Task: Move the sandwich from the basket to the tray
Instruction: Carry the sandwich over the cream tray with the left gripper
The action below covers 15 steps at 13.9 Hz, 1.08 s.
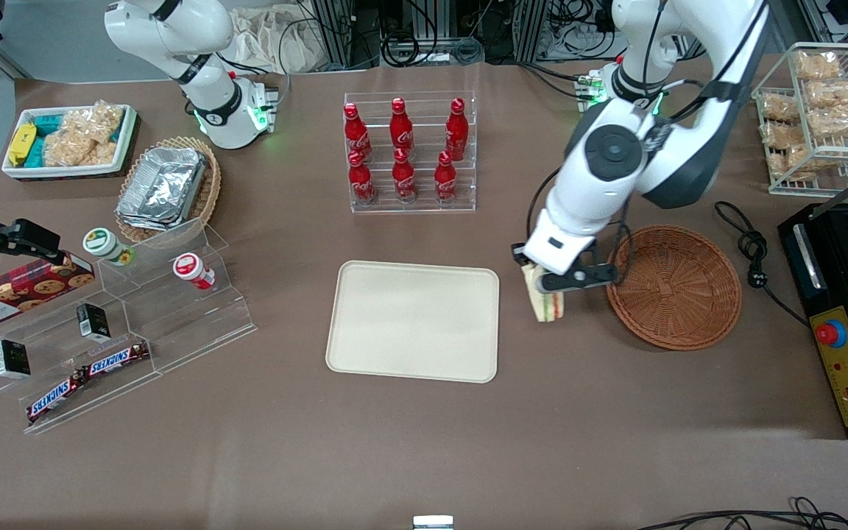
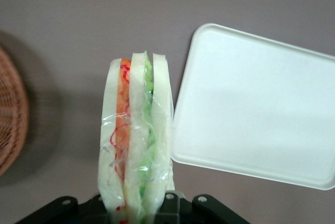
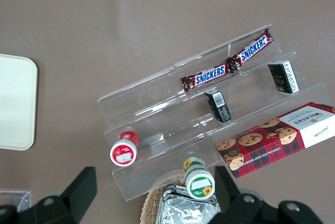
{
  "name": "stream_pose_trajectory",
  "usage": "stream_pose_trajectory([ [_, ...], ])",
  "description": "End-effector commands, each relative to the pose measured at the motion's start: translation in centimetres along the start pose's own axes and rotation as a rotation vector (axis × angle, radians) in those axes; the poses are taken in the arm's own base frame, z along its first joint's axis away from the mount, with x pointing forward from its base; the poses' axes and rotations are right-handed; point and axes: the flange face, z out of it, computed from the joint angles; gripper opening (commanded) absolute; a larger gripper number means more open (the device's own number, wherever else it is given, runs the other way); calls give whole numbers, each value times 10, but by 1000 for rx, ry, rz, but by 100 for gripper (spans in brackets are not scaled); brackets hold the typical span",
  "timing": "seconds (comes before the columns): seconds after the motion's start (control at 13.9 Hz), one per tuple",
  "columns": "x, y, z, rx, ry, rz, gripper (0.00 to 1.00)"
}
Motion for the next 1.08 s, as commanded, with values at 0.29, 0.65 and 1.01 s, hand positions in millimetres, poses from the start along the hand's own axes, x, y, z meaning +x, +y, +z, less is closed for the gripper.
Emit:
stream_pose_trajectory([
  [0.29,-11,63,71,-23,34,162,0],
  [0.65,-10,81,116,-52,60,227,0],
  [1.01,-11,89,159,-32,66,286,0],
])
